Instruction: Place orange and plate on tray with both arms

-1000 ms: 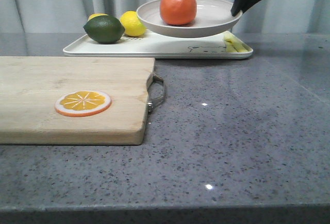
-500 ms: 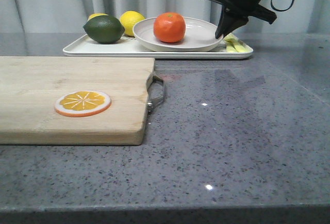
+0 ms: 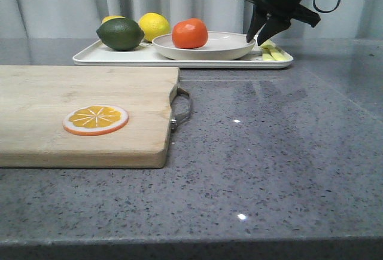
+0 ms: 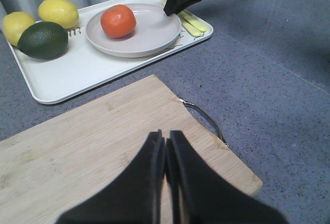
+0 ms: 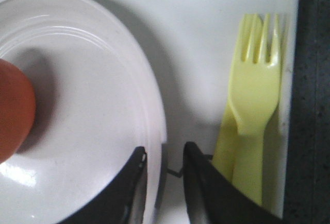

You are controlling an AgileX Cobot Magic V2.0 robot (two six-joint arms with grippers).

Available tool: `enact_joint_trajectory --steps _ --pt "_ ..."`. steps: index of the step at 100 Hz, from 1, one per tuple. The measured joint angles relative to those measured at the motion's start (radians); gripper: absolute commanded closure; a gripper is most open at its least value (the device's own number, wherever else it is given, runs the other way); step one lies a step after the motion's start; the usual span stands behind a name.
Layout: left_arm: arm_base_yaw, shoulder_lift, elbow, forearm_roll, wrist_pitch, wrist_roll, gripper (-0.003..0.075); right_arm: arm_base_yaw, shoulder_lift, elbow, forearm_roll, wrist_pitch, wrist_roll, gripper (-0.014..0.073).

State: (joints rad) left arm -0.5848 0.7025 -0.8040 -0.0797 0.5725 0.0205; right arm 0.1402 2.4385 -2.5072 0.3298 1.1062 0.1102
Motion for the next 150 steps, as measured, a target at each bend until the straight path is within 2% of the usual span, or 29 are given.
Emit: enact_joint_trajectory --steps 14,21,41,46,67,98,127,150 --pt "0.000 0.000 0.000 0.000 -0.001 0.000 0.0739 0.000 0.000 -0.029 0.000 0.016 0.000 0.0376" --pt "0.000 0.000 0.000 0.000 -0.002 0.000 0.0739 0.000 0.000 -0.052 0.000 0.028 0.000 0.0403" --pt "0.000 0.000 0.000 0.004 -0.002 0.000 0.0739 0.000 0.000 -0.119 -0.006 0.106 0.000 0.0631" --pt "0.000 0.000 0.000 0.004 -0.002 0.000 0.0739 0.000 0.000 -0.130 -0.021 0.129 0.000 0.0666" --pt "0.000 0.000 0.000 0.004 -0.003 0.000 0.0739 0.000 -0.008 -0.138 -0.085 0.147 0.001 0.0659" --pt "0.000 0.000 0.000 0.004 -0.005 0.000 0.0739 0.000 -0.102 -0.117 -0.088 0.153 0.001 0.0659" --pt "0.000 0.000 0.000 0.004 -0.005 0.000 0.0739 0.000 -0.287 0.092 -0.092 0.155 -0.007 0.0660" --pt "0.000 0.000 0.000 0.004 -0.005 0.000 0.0739 0.000 -0.457 0.228 -0.152 0.157 -0.009 0.0660"
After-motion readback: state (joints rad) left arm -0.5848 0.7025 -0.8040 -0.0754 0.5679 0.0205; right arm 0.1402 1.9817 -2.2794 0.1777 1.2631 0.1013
